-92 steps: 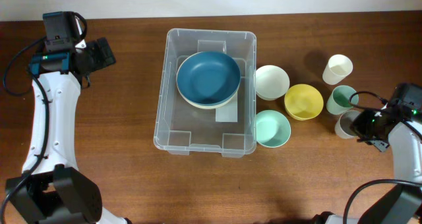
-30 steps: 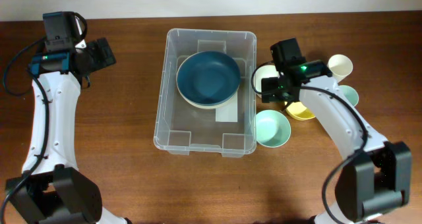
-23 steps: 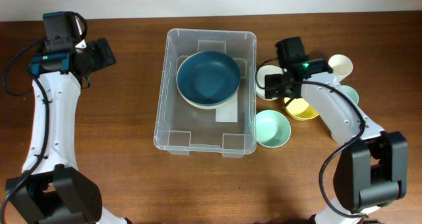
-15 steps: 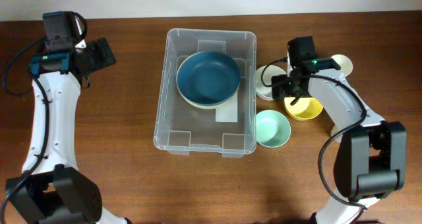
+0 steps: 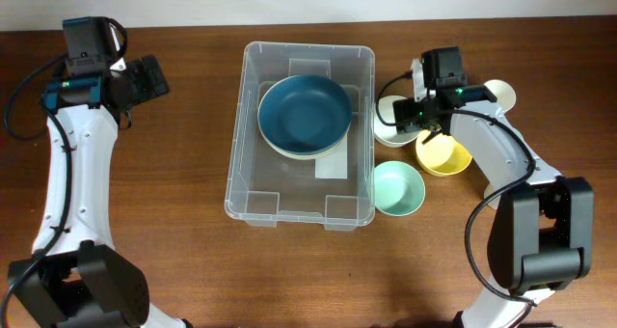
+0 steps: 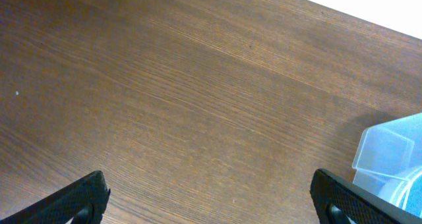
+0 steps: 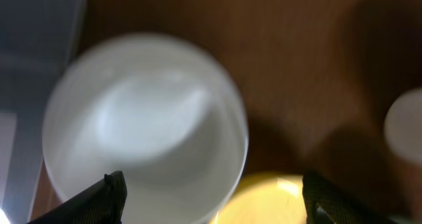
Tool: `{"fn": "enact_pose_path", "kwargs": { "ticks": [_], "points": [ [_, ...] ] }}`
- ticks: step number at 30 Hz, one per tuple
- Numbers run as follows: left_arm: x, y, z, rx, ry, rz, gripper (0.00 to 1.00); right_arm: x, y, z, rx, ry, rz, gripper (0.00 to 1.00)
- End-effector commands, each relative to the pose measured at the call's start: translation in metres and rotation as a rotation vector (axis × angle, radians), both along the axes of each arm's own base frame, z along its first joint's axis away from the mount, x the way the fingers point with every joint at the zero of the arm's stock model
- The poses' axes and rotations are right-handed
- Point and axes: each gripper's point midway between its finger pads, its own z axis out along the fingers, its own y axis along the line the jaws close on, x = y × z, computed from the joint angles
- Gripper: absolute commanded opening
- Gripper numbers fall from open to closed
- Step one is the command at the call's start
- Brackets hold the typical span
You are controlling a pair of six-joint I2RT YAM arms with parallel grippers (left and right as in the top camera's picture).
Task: Pack container
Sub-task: 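Move the right gripper to the cream bowl and grasp its rim, then carry the cream bowl into the container and lower it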
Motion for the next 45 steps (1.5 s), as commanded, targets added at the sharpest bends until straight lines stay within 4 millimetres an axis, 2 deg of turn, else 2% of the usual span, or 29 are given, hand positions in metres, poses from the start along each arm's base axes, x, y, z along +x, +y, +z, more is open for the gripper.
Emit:
{"fn": "enact_pose_path", "kwargs": {
  "ticks": [1, 3, 7, 10, 11, 15, 21, 23, 24, 26, 32, 35, 38, 42, 43, 45],
  "points": [
    [0.001, 0.002, 0.012, 0.009, -0.027, 0.003, 1.0, 0.015, -0.013, -0.003, -0.031, -0.043, -0.014, 0.82],
    [0.001, 0.002, 0.012, 0.009, -0.027, 0.003, 1.0, 0.021, -0.018, -0.008, -0.03, -0.052, -0.026, 0.85],
    [0.001, 0.002, 0.012, 0.009, -0.027, 0.003, 1.0, 0.028, -0.019, -0.031, 0.01, -0.034, -0.021, 0.87],
    [0.001, 0.002, 0.012, 0.009, -0.027, 0.003, 1.0, 0.035, -0.012, -0.047, 0.058, -0.035, 0.0, 0.86],
    [0.001, 0.002, 0.012, 0.009, -0.027, 0.003, 1.0, 0.036, -0.01, -0.049, 0.074, -0.038, 0.008, 0.82],
    [0.001, 0.002, 0.012, 0.009, -0.027, 0.003, 1.0, 0.04, -0.002, -0.051, 0.116, -0.049, 0.028, 0.45],
    [0.001, 0.002, 0.012, 0.009, -0.027, 0.003, 1.0, 0.032, -0.002, -0.065, 0.119, 0.001, 0.026, 0.39],
    [0.001, 0.002, 0.012, 0.009, -0.027, 0.003, 1.0, 0.029, -0.002, -0.075, 0.118, 0.027, 0.025, 0.3],
    [0.001, 0.002, 0.012, 0.009, -0.027, 0.003, 1.0, 0.029, -0.002, -0.079, 0.118, 0.032, 0.024, 0.22],
    [0.001, 0.002, 0.012, 0.009, -0.027, 0.003, 1.0, 0.03, -0.003, -0.079, 0.113, 0.03, 0.02, 0.13],
    [0.001, 0.002, 0.012, 0.009, -0.027, 0.003, 1.0, 0.035, -0.019, -0.077, 0.075, 0.008, -0.02, 0.04],
    [0.001, 0.002, 0.012, 0.009, -0.027, 0.003, 1.0, 0.04, -0.029, -0.067, 0.094, -0.015, -0.073, 0.04],
    [0.001, 0.002, 0.012, 0.009, -0.027, 0.003, 1.0, 0.051, -0.049, -0.037, 0.113, -0.079, -0.14, 0.04],
    [0.001, 0.002, 0.012, 0.009, -0.027, 0.003, 1.0, 0.058, -0.068, 0.013, 0.111, -0.156, -0.172, 0.04],
    [0.001, 0.002, 0.012, 0.009, -0.027, 0.003, 1.0, 0.059, -0.07, 0.02, 0.112, -0.165, -0.175, 0.04],
    [0.001, 0.002, 0.012, 0.009, -0.027, 0.003, 1.0, 0.062, -0.07, 0.054, 0.112, -0.21, -0.171, 0.04]
  ]
}}
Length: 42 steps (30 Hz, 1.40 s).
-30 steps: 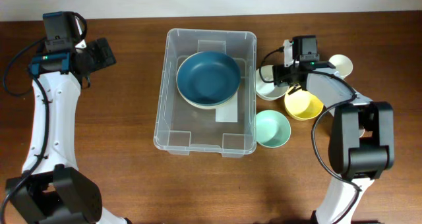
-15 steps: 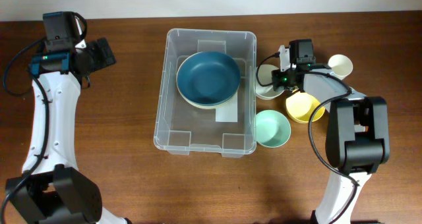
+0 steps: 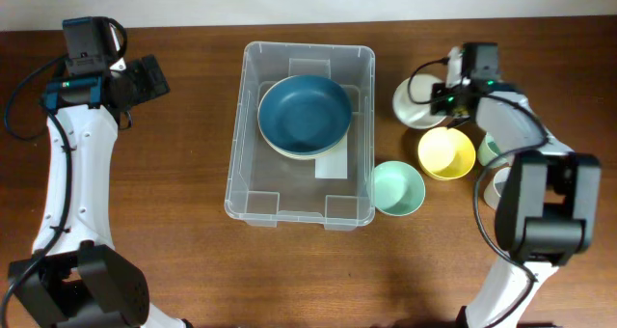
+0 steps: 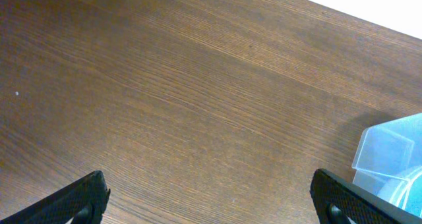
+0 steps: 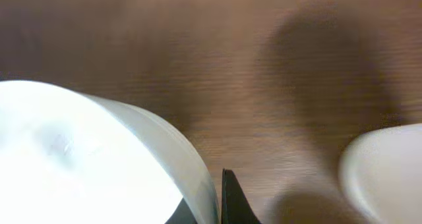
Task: Pack container
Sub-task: 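Carry the cream bowl into the container and lower it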
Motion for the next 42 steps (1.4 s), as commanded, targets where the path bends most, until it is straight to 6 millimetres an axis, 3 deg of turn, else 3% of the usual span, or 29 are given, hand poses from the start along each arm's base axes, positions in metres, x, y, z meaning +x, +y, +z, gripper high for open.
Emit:
{"fn": "enact_pose_path", "kwargs": {
  "ticks": [1, 6, 7, 8, 11, 13, 14, 16, 19, 21, 25, 33, 42],
  "points": [
    [0.001, 0.002, 0.012, 0.009, -0.027, 0.003, 1.0, 0.016, 0.0, 0.08, -0.015, -0.154, -0.006, 0.04],
    [0.001, 0.002, 0.012, 0.009, -0.027, 0.003, 1.0, 0.014, 0.021, 0.15, -0.019, -0.232, 0.036, 0.04],
    [0.001, 0.002, 0.012, 0.009, -0.027, 0.003, 1.0, 0.009, 0.033, 0.18, -0.017, -0.264, 0.058, 0.04],
    [0.001, 0.002, 0.012, 0.009, -0.027, 0.003, 1.0, 0.005, 0.04, 0.194, -0.016, -0.275, 0.071, 0.04],
    [0.001, 0.002, 0.012, 0.009, -0.027, 0.003, 1.0, -0.017, 0.077, 0.237, -0.005, -0.303, 0.146, 0.04],
    [0.001, 0.002, 0.012, 0.009, -0.027, 0.003, 1.0, -0.043, 0.117, 0.244, 0.006, -0.266, 0.234, 0.04],
    [0.001, 0.002, 0.012, 0.009, -0.027, 0.003, 1.0, -0.059, 0.141, 0.237, 0.011, -0.217, 0.293, 0.04],
    [0.001, 0.002, 0.012, 0.009, -0.027, 0.003, 1.0, -0.076, 0.164, 0.227, 0.011, -0.157, 0.351, 0.04],
    [0.001, 0.002, 0.012, 0.009, -0.027, 0.003, 1.0, -0.122, 0.216, 0.196, -0.006, 0.004, 0.501, 0.04],
    [0.001, 0.002, 0.012, 0.009, -0.027, 0.003, 1.0, -0.148, 0.236, 0.173, -0.029, 0.11, 0.57, 0.04],
    [0.001, 0.002, 0.012, 0.009, -0.027, 0.003, 1.0, -0.182, 0.254, 0.132, -0.064, 0.249, 0.646, 0.04],
    [0.001, 0.002, 0.012, 0.009, -0.027, 0.003, 1.0, -0.213, 0.301, 0.082, 0.018, 0.287, 0.785, 0.04],
    [0.001, 0.002, 0.012, 0.009, -0.027, 0.003, 1.0, -0.195, 0.33, 0.052, 0.075, 0.134, 0.825, 0.04]
  ]
}}
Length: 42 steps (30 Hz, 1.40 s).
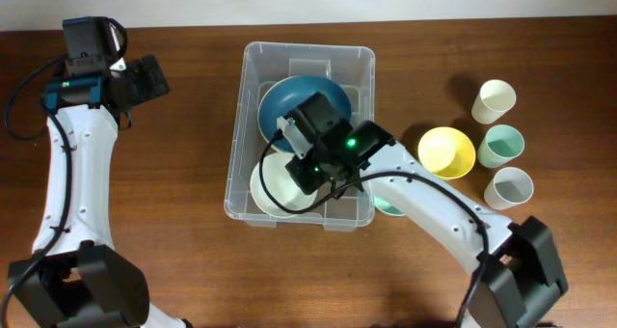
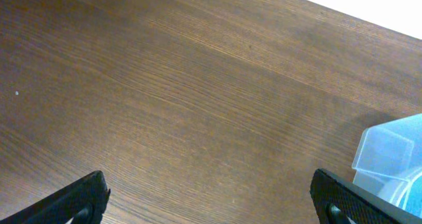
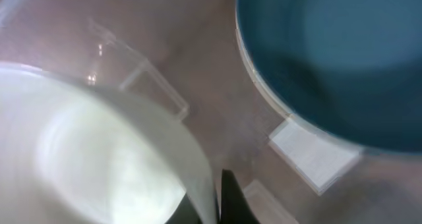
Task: Pack container
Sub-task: 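Carry the cream bowl into the container and lower it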
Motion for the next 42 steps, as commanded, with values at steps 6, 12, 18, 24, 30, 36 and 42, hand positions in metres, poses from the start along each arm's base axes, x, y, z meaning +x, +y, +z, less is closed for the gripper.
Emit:
{"fn": "enact_pose_path", "kwargs": {
  "ticks": [6, 12, 18, 24, 30, 36, 42],
  "points": [
    [0.001, 0.002, 0.012, 0.009, -0.027, 0.003, 1.0, 0.007, 0.019, -0.001, 0.076, -0.056, 0.023, 0.04],
    [0.001, 0.002, 0.012, 0.009, -0.027, 0.003, 1.0, 0.021, 0.031, 0.008, 0.128, -0.121, 0.024, 0.04],
    [0.001, 0.002, 0.012, 0.009, -0.027, 0.003, 1.0, 0.017, 0.034, -0.021, 0.103, -0.052, 0.037, 0.04],
    [0.001, 0.002, 0.012, 0.009, -0.027, 0.003, 1.0, 0.01, 0.031, -0.03, 0.085, -0.011, 0.043, 0.04],
    [0.001, 0.002, 0.012, 0.009, -0.027, 0.003, 1.0, 0.01, 0.031, -0.031, 0.085, -0.01, 0.043, 0.43],
    [0.001, 0.002, 0.012, 0.009, -0.027, 0.003, 1.0, 0.012, 0.032, -0.03, 0.089, -0.015, 0.043, 0.61],
    [0.001, 0.002, 0.012, 0.009, -0.027, 0.003, 1.0, 0.017, 0.033, -0.002, 0.115, -0.048, 0.038, 0.61]
  ]
}}
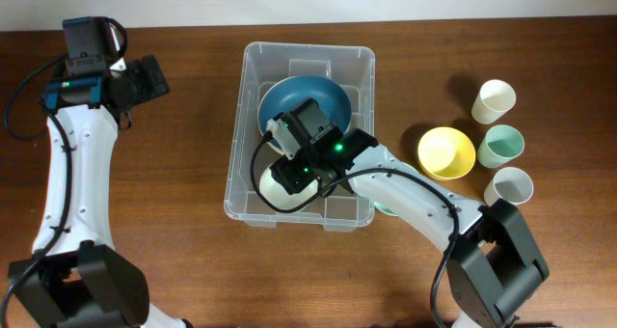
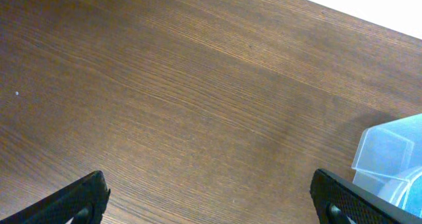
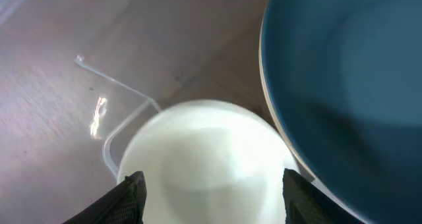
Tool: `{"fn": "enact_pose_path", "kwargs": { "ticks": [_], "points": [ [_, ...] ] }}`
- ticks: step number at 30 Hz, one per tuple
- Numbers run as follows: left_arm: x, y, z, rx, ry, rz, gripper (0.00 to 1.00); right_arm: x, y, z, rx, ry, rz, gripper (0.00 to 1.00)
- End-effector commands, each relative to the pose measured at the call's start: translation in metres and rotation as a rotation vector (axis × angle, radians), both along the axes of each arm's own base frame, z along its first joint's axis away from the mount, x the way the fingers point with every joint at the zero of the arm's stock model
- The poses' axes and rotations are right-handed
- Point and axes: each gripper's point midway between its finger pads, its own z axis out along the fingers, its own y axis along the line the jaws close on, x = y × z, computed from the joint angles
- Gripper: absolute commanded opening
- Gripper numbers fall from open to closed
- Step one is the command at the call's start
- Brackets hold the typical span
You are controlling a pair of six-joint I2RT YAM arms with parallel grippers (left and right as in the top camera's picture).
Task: Pack container
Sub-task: 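Carry the cream bowl into the container and lower it, then release the cream bowl and move the right gripper to the yellow bowl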
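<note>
The clear plastic container (image 1: 237,154) stands mid-table. A blue bowl (image 1: 305,98) on a cream one fills its far half, also in the right wrist view (image 3: 356,85). A white bowl (image 1: 279,186) lies upright on the container floor at the front left. My right gripper (image 1: 294,160) hovers just above it, open, its fingers (image 3: 129,199) on either side of the white bowl (image 3: 208,158) and apart from it. My left gripper (image 1: 145,77) is open over bare wood at the far left (image 2: 211,197).
Right of the container stand a yellow bowl (image 1: 446,151), a cream cup (image 1: 494,99), a mint cup (image 1: 502,145) and a white cup (image 1: 508,186). A mint bowl (image 1: 385,209) by the container's front right corner is mostly hidden under my right arm.
My right gripper was shut on the white bowl's rim, holding it tilted inside the container. Now it is open and the bowl rests on the container floor. The left arm has not moved.
My right gripper was open over the white bowl, right of the container. Then it was shut on that bowl's rim. Then it held the bowl inside the container's front half, and now the bowl lies there, released.
</note>
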Motion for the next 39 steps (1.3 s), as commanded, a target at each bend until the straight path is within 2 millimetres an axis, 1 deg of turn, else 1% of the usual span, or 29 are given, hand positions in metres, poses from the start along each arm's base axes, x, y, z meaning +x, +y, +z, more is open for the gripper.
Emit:
{"fn": "enact_pose_path", "kwargs": {
  "ticks": [1, 4, 5, 7, 9, 10, 11, 12, 13, 15, 16, 17, 21, 22, 25, 26, 28, 29, 30, 31, 32, 33, 34, 35, 37, 38, 39],
  "points": [
    [0.001, 0.002, 0.012, 0.009, -0.027, 0.003, 1.0, 0.004, 0.008, 0.036, 0.05, -0.045, 0.005, 0.61],
    [0.001, 0.002, 0.012, 0.009, -0.027, 0.003, 1.0, 0.003, 0.006, 0.061, 0.066, -0.065, 0.003, 0.61],
    [0.001, 0.002, 0.012, 0.009, -0.027, 0.003, 1.0, 0.002, 0.005, 0.064, 0.063, -0.062, 0.003, 0.61],
    [0.001, 0.002, 0.012, 0.009, -0.027, 0.003, 1.0, -0.004, 0.0, 0.063, 0.04, -0.034, 0.003, 0.58],
    [0.001, 0.002, 0.012, 0.009, -0.027, 0.003, 1.0, -0.014, -0.012, 0.053, -0.018, 0.011, -0.007, 0.51],
    [0.001, 0.002, 0.012, 0.009, -0.027, 0.003, 1.0, -0.018, -0.018, 0.049, -0.048, 0.031, -0.012, 0.37],
    [0.001, 0.002, 0.012, 0.009, -0.027, 0.003, 1.0, -0.019, -0.019, 0.048, -0.052, 0.036, -0.012, 0.26],
    [0.001, 0.002, 0.012, 0.009, -0.027, 0.003, 1.0, -0.02, -0.021, 0.047, -0.06, 0.04, -0.014, 0.1],
    [0.001, 0.002, 0.012, 0.009, -0.027, 0.003, 1.0, -0.02, -0.026, 0.045, -0.084, 0.041, -0.023, 0.04],
    [0.001, 0.002, 0.012, 0.009, -0.027, 0.003, 1.0, -0.018, -0.035, 0.043, -0.128, 0.026, -0.046, 0.04],
    [0.001, 0.002, 0.012, 0.008, -0.027, 0.003, 1.0, -0.015, -0.042, 0.044, -0.154, 0.012, -0.066, 0.04],
    [0.001, 0.002, 0.012, 0.009, -0.027, 0.003, 1.0, -0.011, -0.05, 0.049, -0.168, 0.002, -0.093, 0.04],
    [0.001, 0.002, 0.012, 0.009, -0.027, 0.003, 1.0, 0.0, -0.077, 0.087, -0.138, -0.03, -0.169, 0.04],
    [0.001, 0.002, 0.012, 0.009, -0.027, 0.003, 1.0, 0.004, -0.094, 0.106, -0.119, -0.052, -0.209, 0.04],
    [0.001, 0.002, 0.012, 0.009, -0.027, 0.003, 1.0, 0.006, -0.129, 0.135, -0.093, -0.088, -0.291, 0.04],
    [0.001, 0.002, 0.012, 0.008, -0.027, 0.003, 1.0, 0.006, -0.153, 0.146, -0.09, -0.094, -0.347, 0.04],
    [0.001, 0.002, 0.012, 0.009, -0.027, 0.003, 1.0, 0.005, -0.183, 0.153, -0.097, -0.085, -0.422, 0.04],
    [0.001, 0.002, 0.012, 0.009, -0.027, 0.003, 1.0, 0.005, -0.204, 0.152, -0.11, -0.064, -0.475, 0.04],
    [0.001, 0.002, 0.012, 0.009, -0.027, 0.003, 1.0, 0.005, -0.214, 0.15, -0.117, -0.051, -0.501, 0.04],
    [0.001, 0.002, 0.012, 0.009, -0.027, 0.003, 1.0, 0.006, -0.227, 0.145, -0.128, -0.03, -0.539, 0.04],
    [0.001, 0.002, 0.012, 0.009, -0.027, 0.003, 1.0, 0.008, -0.236, 0.14, -0.132, -0.015, -0.569, 0.04],
    [0.001, 0.002, 0.012, 0.009, -0.027, 0.003, 1.0, 0.01, -0.249, 0.131, -0.132, 0.013, -0.628, 0.11],
    [0.001, 0.002, 0.012, 0.009, -0.027, 0.003, 1.0, 0.012, -0.259, 0.123, -0.133, 0.037, -0.674, 0.15],
    [0.001, 0.002, 0.012, 0.009, -0.027, 0.003, 1.0, 0.013, -0.265, 0.118, -0.134, 0.051, -0.702, 0.18],
    [0.001, 0.002, 0.012, 0.009, -0.027, 0.003, 1.0, 0.02, -0.291, 0.092, -0.126, 0.109, -0.834, 0.29],
    [0.001, 0.002, 0.012, 0.009, -0.027, 0.003, 1.0, 0.024, -0.298, 0.081, -0.119, 0.123, -0.877, 0.35],
    [0.001, 0.002, 0.012, 0.009, -0.027, 0.003, 1.0, 0.027, -0.303, 0.07, -0.111, 0.131, -0.909, 0.36]
  ]
}}
